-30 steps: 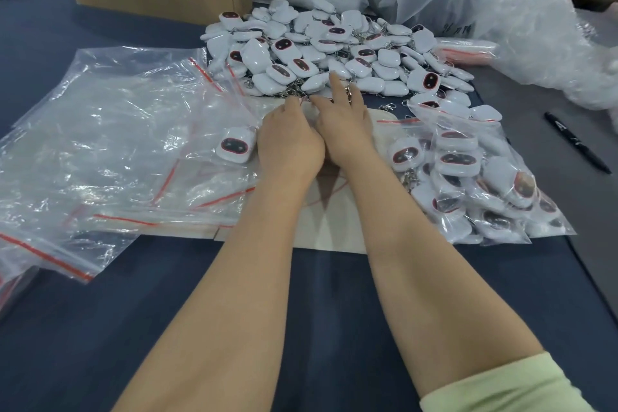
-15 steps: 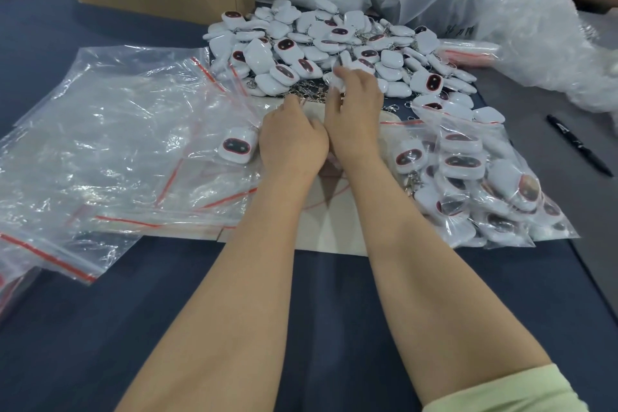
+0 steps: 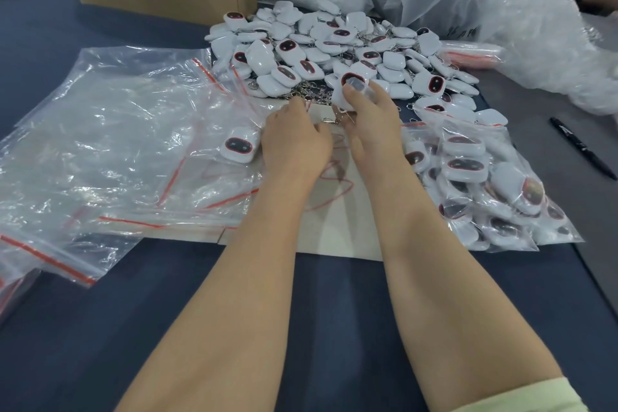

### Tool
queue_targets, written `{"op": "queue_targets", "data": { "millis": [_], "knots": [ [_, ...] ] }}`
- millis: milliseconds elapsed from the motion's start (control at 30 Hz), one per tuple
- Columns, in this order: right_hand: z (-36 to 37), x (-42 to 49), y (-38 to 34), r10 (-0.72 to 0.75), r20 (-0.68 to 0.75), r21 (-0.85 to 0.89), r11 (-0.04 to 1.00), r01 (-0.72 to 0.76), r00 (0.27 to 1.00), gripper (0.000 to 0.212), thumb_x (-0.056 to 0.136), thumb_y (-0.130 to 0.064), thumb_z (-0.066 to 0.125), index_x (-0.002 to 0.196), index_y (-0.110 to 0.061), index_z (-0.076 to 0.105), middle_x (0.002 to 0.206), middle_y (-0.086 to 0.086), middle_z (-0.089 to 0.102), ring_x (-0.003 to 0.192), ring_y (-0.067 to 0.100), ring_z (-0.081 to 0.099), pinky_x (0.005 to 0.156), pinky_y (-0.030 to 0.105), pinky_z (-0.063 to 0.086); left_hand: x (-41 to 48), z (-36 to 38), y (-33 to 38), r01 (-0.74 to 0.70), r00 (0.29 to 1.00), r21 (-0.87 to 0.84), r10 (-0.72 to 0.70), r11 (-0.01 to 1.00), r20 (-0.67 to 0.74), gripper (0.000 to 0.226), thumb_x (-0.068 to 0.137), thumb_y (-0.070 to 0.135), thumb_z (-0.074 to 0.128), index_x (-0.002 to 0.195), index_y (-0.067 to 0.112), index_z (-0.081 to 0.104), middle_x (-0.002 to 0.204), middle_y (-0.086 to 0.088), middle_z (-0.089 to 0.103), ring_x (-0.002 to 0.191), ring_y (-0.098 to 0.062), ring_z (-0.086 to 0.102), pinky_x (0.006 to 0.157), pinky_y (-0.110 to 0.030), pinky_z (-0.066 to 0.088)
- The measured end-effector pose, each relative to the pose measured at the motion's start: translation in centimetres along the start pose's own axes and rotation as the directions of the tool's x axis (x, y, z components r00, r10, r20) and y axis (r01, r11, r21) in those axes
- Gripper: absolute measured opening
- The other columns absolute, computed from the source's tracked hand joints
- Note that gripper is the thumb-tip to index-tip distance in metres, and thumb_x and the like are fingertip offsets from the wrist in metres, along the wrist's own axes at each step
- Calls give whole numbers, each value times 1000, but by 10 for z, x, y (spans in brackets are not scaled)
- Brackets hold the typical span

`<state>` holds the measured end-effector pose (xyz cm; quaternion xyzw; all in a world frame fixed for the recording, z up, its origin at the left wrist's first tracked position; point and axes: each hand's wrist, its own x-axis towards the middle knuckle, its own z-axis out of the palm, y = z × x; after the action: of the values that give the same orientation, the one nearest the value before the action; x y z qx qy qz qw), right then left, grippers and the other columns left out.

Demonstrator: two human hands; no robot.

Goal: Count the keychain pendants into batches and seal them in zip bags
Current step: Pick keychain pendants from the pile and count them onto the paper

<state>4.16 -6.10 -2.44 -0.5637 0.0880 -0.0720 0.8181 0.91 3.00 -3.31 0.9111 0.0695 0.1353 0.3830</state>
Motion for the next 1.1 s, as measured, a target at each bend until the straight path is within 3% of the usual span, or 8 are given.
{"op": "queue_targets", "data": {
  "millis": [200, 433, 567, 700, 833, 900, 967, 1100],
  "knots": [
    [8, -3, 4, -98, -27, -320, 944, 85, 995, 46, 88, -15, 67, 129, -8, 48, 129, 16, 55, 118, 30, 56, 102, 48, 46, -1, 0, 2, -16, 997, -129, 7, 992, -74, 37, 92, 24, 48, 126, 10, 50, 121, -12, 60, 115, -32, 51, 94, -38, 40],
    [5, -1, 10, -193, 131, -442, 866, 232, 972, 6, 87, -23, 69, 89, -19, 65, 88, 3, 68, 88, 23, 65, 86, 44, 54, 5, -3, 3, 78, 987, -304, -117, 949, -113, 25, 96, 27, 50, 109, 8, 58, 109, -3, 62, 108, -21, 54, 79, -22, 34],
    [4, 3, 11, -327, -14, -516, 812, 273, 945, 16, 94, -24, 58, 82, -18, 67, 71, -12, 59, 70, 4, 52, 74, 25, 44, 6, -4, 2, 95, 985, -319, -135, 943, -107, 23, 96, 24, 50, 109, 6, 56, 112, -5, 61, 109, -21, 53, 76, -19, 31],
    [-1, 5, 7, -173, -178, -342, 934, 104, 969, 53, 99, -28, 50, 146, -13, 32, 138, 8, 51, 103, 14, 56, 104, 30, 42, 5, -3, 3, 93, 987, -293, -128, 952, -102, 26, 97, 25, 48, 114, 5, 54, 117, -7, 60, 111, -22, 52, 77, -20, 31],
    [4, 0, 5, -210, -97, -516, 846, 132, 973, 64, 99, -29, 49, 153, -20, 15, 160, 10, 9, 143, 24, 25, 116, 33, 22, 5, -3, 4, 96, 987, -278, -127, 956, -97, 26, 97, 24, 48, 114, 4, 54, 118, -8, 60, 112, -24, 52, 83, -24, 32],
    [8, -4, 4, -270, 10, -587, 778, 224, 963, 41, 99, -29, 50, 138, -17, 48, 152, 9, 32, 132, 19, 40, 110, 31, 33, 5, -4, 4, 102, 986, -278, -133, 955, -96, 26, 97, 24, 48, 113, 5, 55, 117, -8, 60, 111, -24, 52, 82, -24, 32],
    [10, -8, 5, -256, 150, -572, 765, 295, 955, 18, 97, -30, 53, 96, -20, 68, 99, -9, 69, 89, 1, 60, 84, 21, 46, 5, -4, 4, 111, 986, -279, -141, 954, -91, 26, 97, 25, 48, 114, 6, 55, 117, -8, 61, 112, -25, 53, 82, -25, 33],
    [8, -6, 6, -170, 214, -529, 808, 261, 962, 13, 90, -24, 64, 90, -10, 65, 77, -1, 65, 70, 4, 56, 69, 22, 46, 6, -3, 4, 104, 988, -250, -129, 963, -85, 25, 96, 22, 48, 114, 7, 56, 117, -9, 61, 112, -26, 54, 83, -26, 36]
  ]
}}
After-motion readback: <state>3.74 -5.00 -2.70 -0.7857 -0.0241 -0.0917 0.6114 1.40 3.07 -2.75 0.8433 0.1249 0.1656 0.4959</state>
